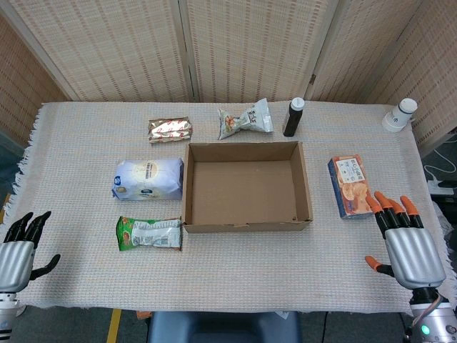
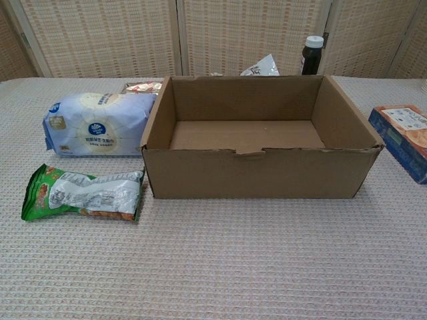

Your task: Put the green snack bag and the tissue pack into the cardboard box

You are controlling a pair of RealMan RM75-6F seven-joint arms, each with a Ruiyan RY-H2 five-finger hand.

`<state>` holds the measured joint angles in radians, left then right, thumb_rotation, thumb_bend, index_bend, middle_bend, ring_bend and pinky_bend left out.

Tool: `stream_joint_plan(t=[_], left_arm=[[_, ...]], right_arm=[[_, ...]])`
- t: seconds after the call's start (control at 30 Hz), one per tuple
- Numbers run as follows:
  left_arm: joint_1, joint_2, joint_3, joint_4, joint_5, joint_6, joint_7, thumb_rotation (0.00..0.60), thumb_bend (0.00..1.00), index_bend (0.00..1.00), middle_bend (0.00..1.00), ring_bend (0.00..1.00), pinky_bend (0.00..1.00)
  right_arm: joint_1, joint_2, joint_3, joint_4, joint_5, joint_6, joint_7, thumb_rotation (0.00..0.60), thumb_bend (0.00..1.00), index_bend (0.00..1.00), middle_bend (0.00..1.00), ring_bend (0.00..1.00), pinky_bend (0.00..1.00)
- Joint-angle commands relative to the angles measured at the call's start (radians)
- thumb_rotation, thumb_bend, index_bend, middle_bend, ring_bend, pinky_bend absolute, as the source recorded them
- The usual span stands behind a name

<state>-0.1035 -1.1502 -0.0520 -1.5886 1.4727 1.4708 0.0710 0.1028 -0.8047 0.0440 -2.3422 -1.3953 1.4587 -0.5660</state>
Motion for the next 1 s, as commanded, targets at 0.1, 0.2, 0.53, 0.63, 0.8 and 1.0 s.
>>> stream_joint_plan(t=[0.1,0.2,0.53,0.63,0.8,1.0], left_arm=[[-0.001,0.000,0.000,0.001,-0.004,-0.003,-0.002,0.600,0.25,0.01,0.12,0.00,0.10],[0.000,-0.001,0.000,0.003,0.002,0.003,0.000,0.600,0.25,0.01,0.12,0.00,0.10],[0.001,-0.004,0.001,0.011,0.013,0.015,0.013,0.600,0.25,0.02,0.12,0.00,0.11],[0.002,0.009,0.010,-0.008,0.038,0.022,0.007,0.600,0.25,0.03,0.12,0.01,0.12],[0.002,0.031,0.045,-0.066,0.140,0.052,0.056,0.600,0.25,0.09,0.12,0.02,0.24],[-0.022,0.076,0.062,-0.246,0.229,0.036,0.188,0.600,0.25,0.09,0.15,0.07,0.26]], right_arm=[[-0.001,0.004,0.000,-0.002,0.001,0.001,0.004,0.600,0.00,0.02,0.01,0.00,0.00],[-0.001,0.006,-0.003,-0.005,0.003,-0.003,0.002,0.600,0.00,0.02,0.01,0.00,0.00],[-0.002,-0.004,0.001,0.018,-0.040,0.008,0.032,0.600,0.00,0.04,0.01,0.00,0.00],[-0.003,-0.001,0.001,0.020,-0.028,0.008,0.030,0.600,0.00,0.04,0.01,0.00,0.00],[0.000,-0.007,0.004,0.018,-0.024,0.007,0.023,0.600,0.00,0.03,0.01,0.00,0.00],[0.002,-0.011,0.001,0.015,-0.008,-0.002,0.008,0.600,0.00,0.03,0.01,0.00,0.00]])
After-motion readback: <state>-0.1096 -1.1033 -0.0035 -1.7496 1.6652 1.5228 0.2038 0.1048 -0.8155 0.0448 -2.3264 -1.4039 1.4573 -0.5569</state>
